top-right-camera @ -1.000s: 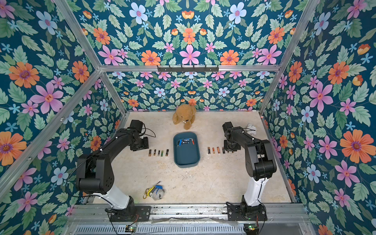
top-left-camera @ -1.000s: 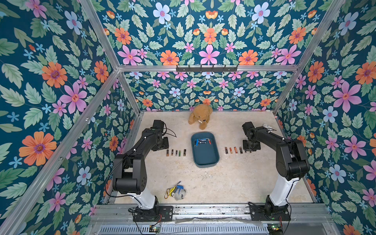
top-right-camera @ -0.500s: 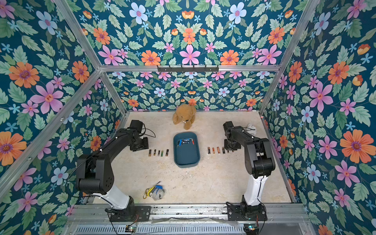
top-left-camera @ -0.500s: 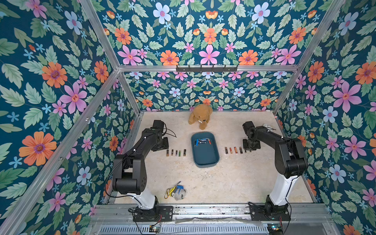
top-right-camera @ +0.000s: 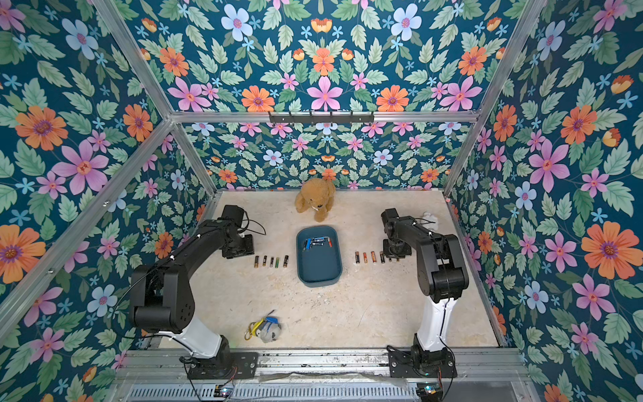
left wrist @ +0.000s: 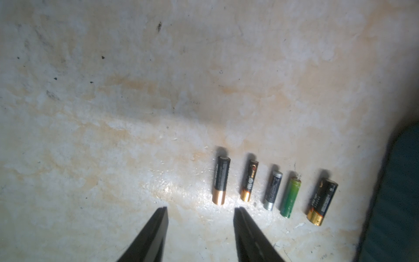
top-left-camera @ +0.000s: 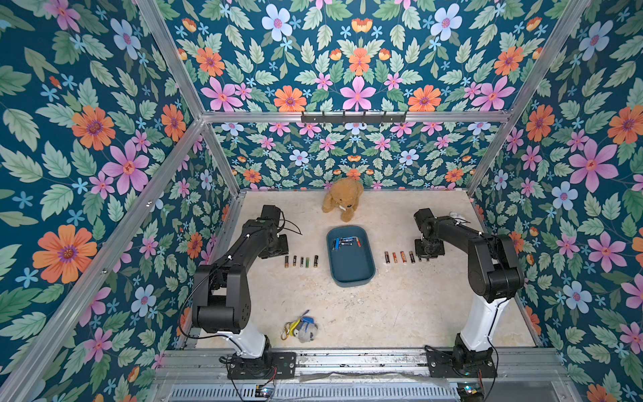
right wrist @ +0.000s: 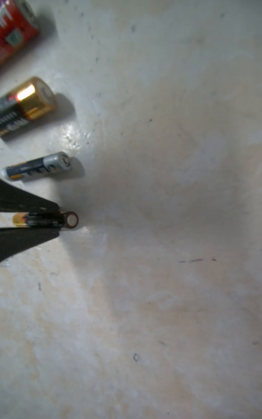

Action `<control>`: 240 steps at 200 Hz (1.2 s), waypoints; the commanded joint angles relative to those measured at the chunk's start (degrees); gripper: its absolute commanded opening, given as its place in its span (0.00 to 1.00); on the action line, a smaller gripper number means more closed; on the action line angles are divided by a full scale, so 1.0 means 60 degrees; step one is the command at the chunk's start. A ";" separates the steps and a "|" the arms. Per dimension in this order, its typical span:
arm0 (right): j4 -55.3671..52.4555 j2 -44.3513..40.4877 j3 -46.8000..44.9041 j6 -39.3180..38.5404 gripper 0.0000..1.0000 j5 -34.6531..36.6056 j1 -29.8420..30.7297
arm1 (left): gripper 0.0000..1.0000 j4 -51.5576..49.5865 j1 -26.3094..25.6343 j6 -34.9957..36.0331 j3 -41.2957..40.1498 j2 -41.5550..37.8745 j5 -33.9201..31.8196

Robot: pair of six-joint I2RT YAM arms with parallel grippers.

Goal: Take the batteries out of the storage box
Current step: Place the battery at the center of the board.

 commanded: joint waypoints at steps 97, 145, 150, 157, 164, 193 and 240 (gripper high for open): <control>-0.0173 0.0164 0.0093 -0.0080 0.20 -0.0074 0.0005 | 0.53 -0.0144 0.0007 0.0010 -0.0003 -0.0092 -0.0103; -0.0163 0.0115 0.0111 -0.0065 0.22 -0.0045 0.0005 | 0.53 -0.0165 0.0007 0.0003 -0.0006 -0.0145 -0.0127; -0.0163 0.0107 0.0094 -0.0065 0.23 -0.0045 0.0007 | 0.53 -0.0173 0.0007 0.0014 0.0000 -0.0146 -0.0134; -0.0172 0.0087 0.0093 -0.0065 0.23 -0.0045 0.0019 | 0.53 -0.0177 0.0007 0.0014 -0.0001 -0.0159 -0.0123; -0.0172 0.0072 0.0100 -0.0064 0.23 -0.0045 0.0009 | 0.53 -0.0180 0.0007 0.0014 0.0008 -0.0161 -0.0134; -0.0184 0.0004 0.0104 -0.0050 0.23 -0.0045 0.0011 | 0.53 -0.0214 0.0018 -0.0001 0.0040 -0.0210 -0.0119; -0.0130 -0.0512 0.0007 0.0015 0.23 0.0035 0.0007 | 0.53 -0.0612 0.0007 0.0094 0.0590 -0.0191 -0.0118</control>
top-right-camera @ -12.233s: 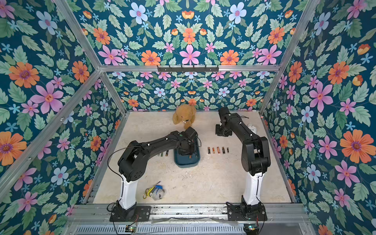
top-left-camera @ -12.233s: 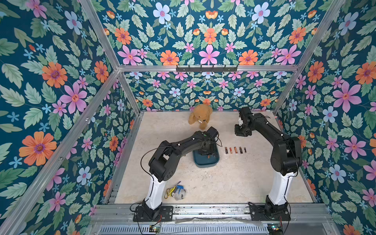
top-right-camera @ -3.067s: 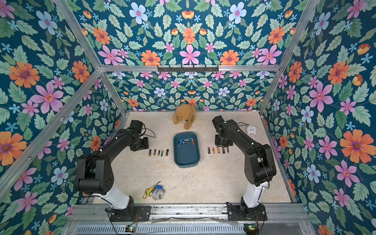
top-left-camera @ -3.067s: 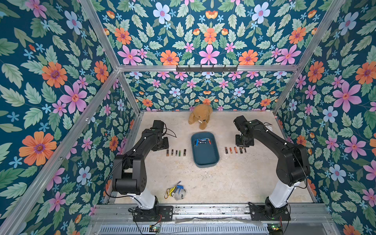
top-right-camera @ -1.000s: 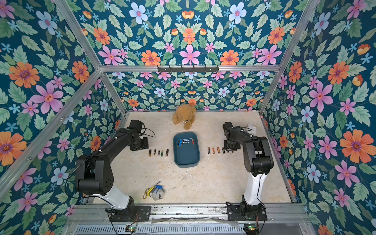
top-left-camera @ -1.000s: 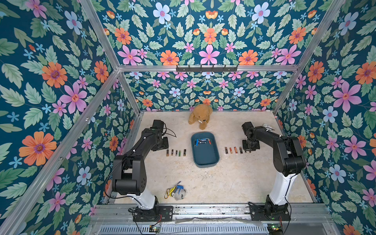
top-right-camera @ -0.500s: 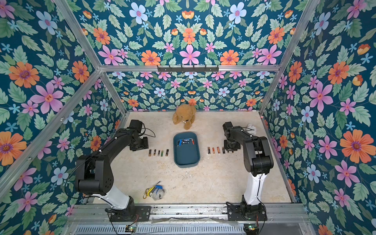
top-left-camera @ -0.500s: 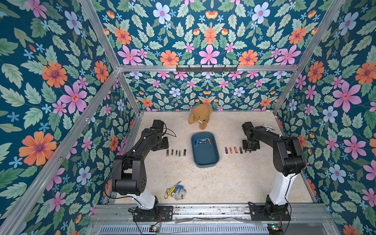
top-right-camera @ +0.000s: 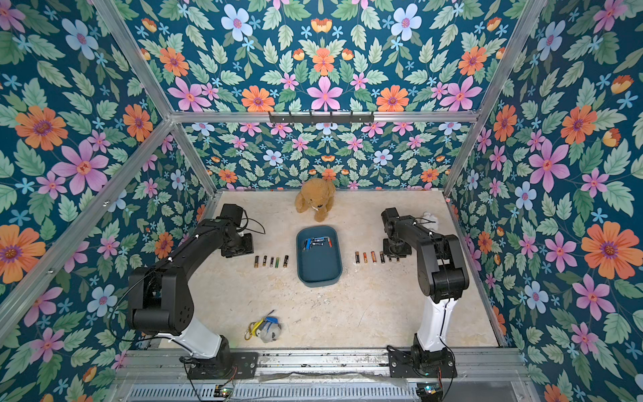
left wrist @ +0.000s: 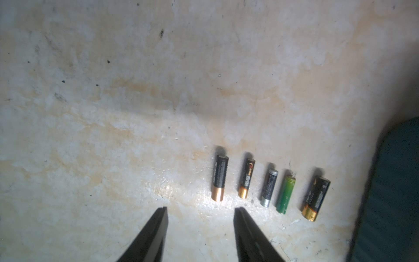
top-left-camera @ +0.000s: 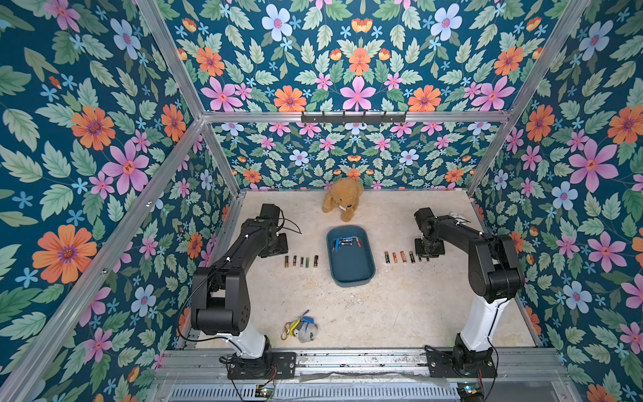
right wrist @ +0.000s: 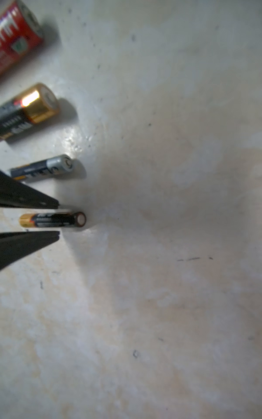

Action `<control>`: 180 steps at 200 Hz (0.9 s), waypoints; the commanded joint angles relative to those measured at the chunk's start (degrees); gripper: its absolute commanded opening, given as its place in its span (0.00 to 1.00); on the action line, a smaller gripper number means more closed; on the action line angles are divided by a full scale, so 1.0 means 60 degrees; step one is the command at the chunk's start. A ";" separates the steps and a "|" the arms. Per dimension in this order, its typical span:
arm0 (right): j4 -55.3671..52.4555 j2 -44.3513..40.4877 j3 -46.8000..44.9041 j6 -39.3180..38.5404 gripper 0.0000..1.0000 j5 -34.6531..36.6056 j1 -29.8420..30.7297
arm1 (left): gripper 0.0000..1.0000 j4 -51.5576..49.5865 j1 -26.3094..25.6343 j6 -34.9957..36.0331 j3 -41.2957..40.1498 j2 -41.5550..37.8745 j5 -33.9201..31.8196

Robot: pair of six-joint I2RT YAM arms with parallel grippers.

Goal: Take the batteries out of the storage box
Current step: Place the battery at the center of the board, then pick up the battery from the storage box.

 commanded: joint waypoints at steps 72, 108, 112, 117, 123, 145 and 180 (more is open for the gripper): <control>-0.0080 -0.1454 0.0068 0.0310 0.24 -0.0438 0.0018 | 0.54 -0.0709 -0.0735 -0.0308 0.1596 -0.0136 0.0112; -0.0350 -0.1908 0.0686 0.0753 0.24 -0.1008 0.0264 | 0.54 -0.0762 -0.2229 -0.0940 0.2424 0.0484 -0.0567; -0.0372 -0.1951 0.0752 0.0804 0.24 -0.1029 0.0330 | 0.54 -0.0784 -0.2364 -0.1018 0.2528 0.0584 -0.0616; -0.0435 -0.1991 0.0816 0.0862 0.24 -0.1069 0.0411 | 0.54 -0.0789 -0.2523 -0.1102 0.2657 0.0696 -0.0676; -0.0463 -0.2047 0.0878 0.0955 0.25 -0.1143 0.0502 | 0.53 -0.0787 -0.2729 -0.1221 0.2804 0.0811 -0.0776; -0.0456 -0.2274 0.0884 0.1170 0.25 -0.1330 0.0963 | 0.52 -0.0751 -0.3389 -0.1470 0.3438 0.1310 -0.1081; -0.0379 -0.2793 0.0710 0.1407 0.25 -0.1560 0.1265 | 0.49 -0.0799 -0.4186 -0.1622 0.4400 0.2314 -0.1247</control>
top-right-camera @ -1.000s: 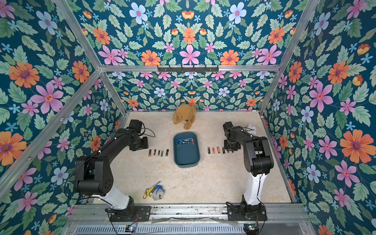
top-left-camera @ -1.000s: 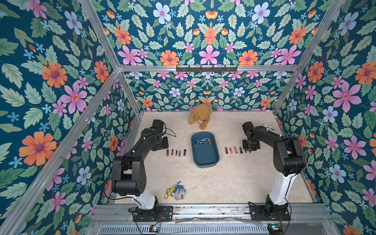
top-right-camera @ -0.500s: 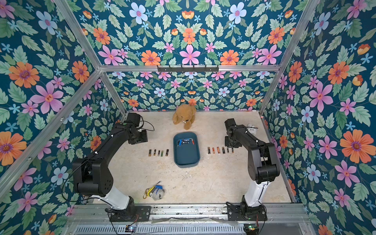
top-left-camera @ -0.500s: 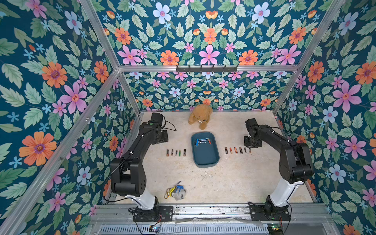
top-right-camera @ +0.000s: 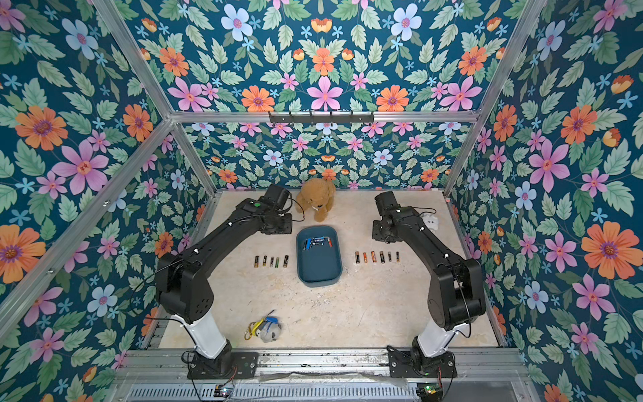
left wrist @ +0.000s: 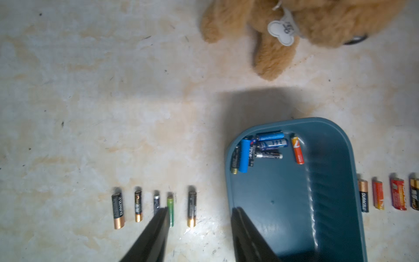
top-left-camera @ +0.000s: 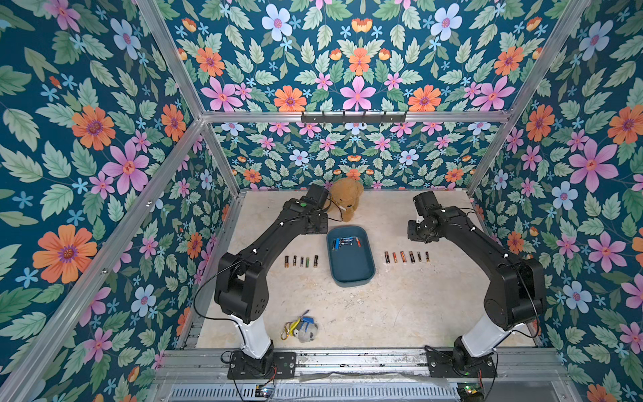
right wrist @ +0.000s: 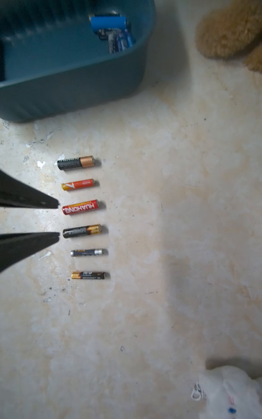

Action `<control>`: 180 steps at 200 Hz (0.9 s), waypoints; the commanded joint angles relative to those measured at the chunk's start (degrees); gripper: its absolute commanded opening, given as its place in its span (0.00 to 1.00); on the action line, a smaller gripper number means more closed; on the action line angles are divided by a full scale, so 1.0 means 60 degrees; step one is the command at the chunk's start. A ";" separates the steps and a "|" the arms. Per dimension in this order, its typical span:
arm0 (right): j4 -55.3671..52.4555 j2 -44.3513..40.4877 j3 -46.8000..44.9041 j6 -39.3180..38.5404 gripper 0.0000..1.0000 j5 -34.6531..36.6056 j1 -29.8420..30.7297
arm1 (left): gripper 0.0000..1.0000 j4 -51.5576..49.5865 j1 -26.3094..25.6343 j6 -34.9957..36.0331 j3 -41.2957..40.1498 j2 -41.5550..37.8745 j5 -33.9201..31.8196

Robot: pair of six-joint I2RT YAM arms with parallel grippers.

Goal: Take the batteries out of the storage box
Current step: Pick up the battery from the storage box.

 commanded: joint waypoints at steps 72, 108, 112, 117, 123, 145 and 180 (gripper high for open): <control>0.0001 -0.0738 -0.0357 0.0372 0.25 -0.0368 0.0096 | 0.40 -0.0040 -0.1093 -0.0487 0.1362 0.2157 0.0002; 0.0034 -0.0611 -0.0361 0.0331 0.25 -0.0428 0.0097 | 0.39 0.0107 -0.1130 -0.0489 0.1379 0.2617 0.0065; 0.0035 -0.0585 -0.0350 0.0342 0.25 -0.0419 0.0090 | 0.38 0.0140 -0.1130 -0.0476 0.1383 0.2652 0.0087; 0.0032 -0.0552 -0.0330 0.0327 0.25 -0.0429 0.0095 | 0.38 0.0176 -0.1130 -0.0473 0.1396 0.2723 0.0092; 0.0015 -0.0516 -0.0304 0.0323 0.25 -0.0437 0.0092 | 0.38 0.0181 -0.1130 -0.0472 0.1423 0.2814 0.0112; -0.0016 -0.0435 -0.0240 0.0300 0.25 -0.0513 0.0096 | 0.37 0.0243 -0.1130 -0.0377 0.1472 0.3114 0.0083; -0.0065 -0.0417 -0.0269 0.0289 0.25 -0.0484 0.0103 | 0.35 0.0243 -0.1130 -0.0304 0.1486 0.3431 -0.0062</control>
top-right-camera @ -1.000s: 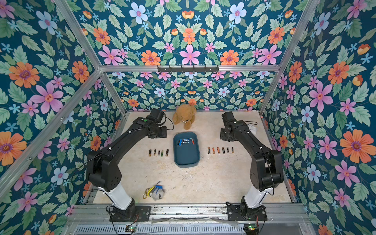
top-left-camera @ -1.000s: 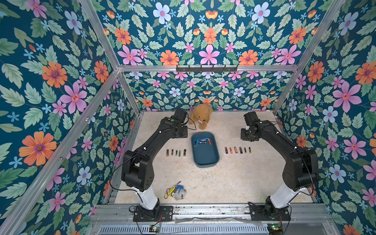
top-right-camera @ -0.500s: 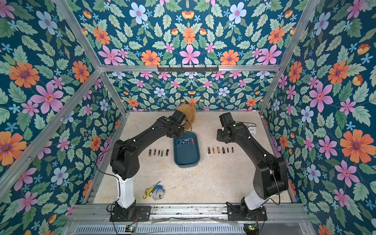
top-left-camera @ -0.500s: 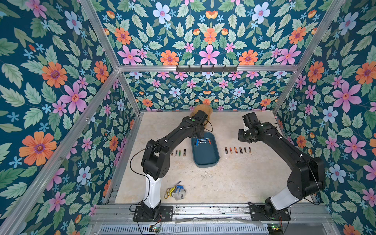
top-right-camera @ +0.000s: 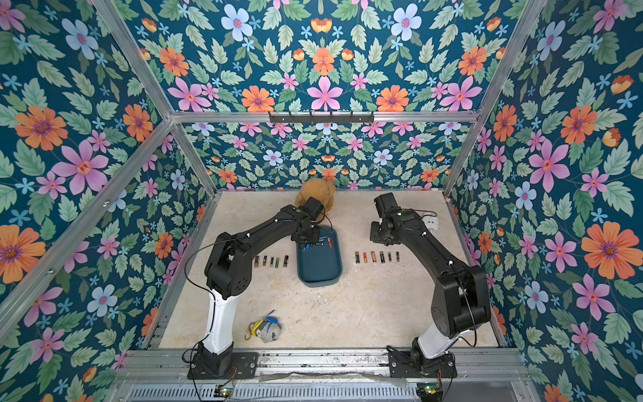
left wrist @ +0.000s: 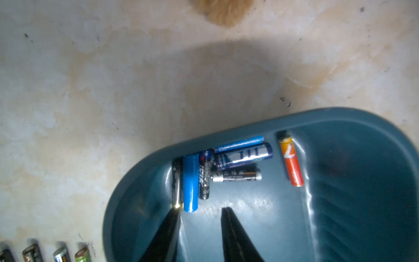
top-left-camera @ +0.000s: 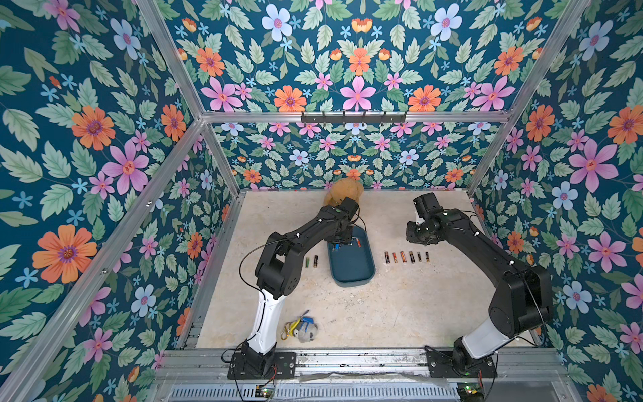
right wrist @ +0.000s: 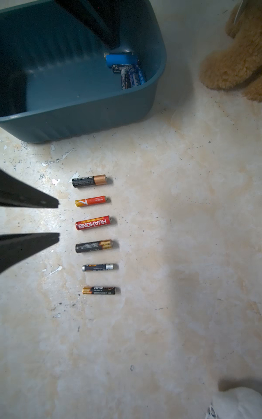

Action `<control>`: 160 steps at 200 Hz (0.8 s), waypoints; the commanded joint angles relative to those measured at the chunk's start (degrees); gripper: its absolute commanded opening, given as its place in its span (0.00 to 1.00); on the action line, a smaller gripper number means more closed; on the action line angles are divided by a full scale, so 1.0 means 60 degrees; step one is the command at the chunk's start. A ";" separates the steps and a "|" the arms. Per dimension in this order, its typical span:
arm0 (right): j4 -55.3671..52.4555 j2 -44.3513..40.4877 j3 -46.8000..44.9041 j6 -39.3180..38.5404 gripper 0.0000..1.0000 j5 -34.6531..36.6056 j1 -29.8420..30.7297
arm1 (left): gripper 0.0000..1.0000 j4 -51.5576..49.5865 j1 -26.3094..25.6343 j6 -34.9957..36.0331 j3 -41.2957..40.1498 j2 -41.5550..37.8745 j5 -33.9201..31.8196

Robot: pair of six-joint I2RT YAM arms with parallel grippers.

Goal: Take the batteries out of the storage box
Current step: Pick up the battery from the storage box.

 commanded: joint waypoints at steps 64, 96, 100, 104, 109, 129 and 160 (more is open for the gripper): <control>-0.0065 0.0155 0.0077 -0.0007 0.25 -0.0106 0.0008 | 0.33 0.0032 0.0004 0.0126 0.0032 0.0447 -0.0086; -0.0080 0.0158 0.0099 -0.0002 0.25 -0.0122 0.0008 | 0.33 0.0018 0.0009 0.0169 0.0000 0.0484 -0.0214; -0.0080 0.0155 0.0092 -0.0003 0.25 -0.0124 0.0006 | 0.33 0.0028 0.0003 0.0170 0.0010 0.0504 -0.0233; -0.0067 0.0157 0.0085 -0.0004 0.25 -0.0137 0.0008 | 0.33 0.0033 0.0003 0.0184 0.0020 0.0526 -0.0250; -0.0073 0.0169 0.0085 0.0004 0.25 -0.0138 0.0008 | 0.32 0.0032 0.0007 0.0214 0.0033 0.0554 -0.0276; -0.0080 0.0202 0.0081 0.0003 0.25 -0.0153 0.0008 | 0.31 -0.0066 0.0003 0.0257 0.0094 0.0649 -0.0397; -0.0050 0.0215 0.0056 -0.0001 0.25 -0.0195 0.0007 | 0.29 -0.0136 0.0003 0.0272 0.0112 0.0645 -0.0565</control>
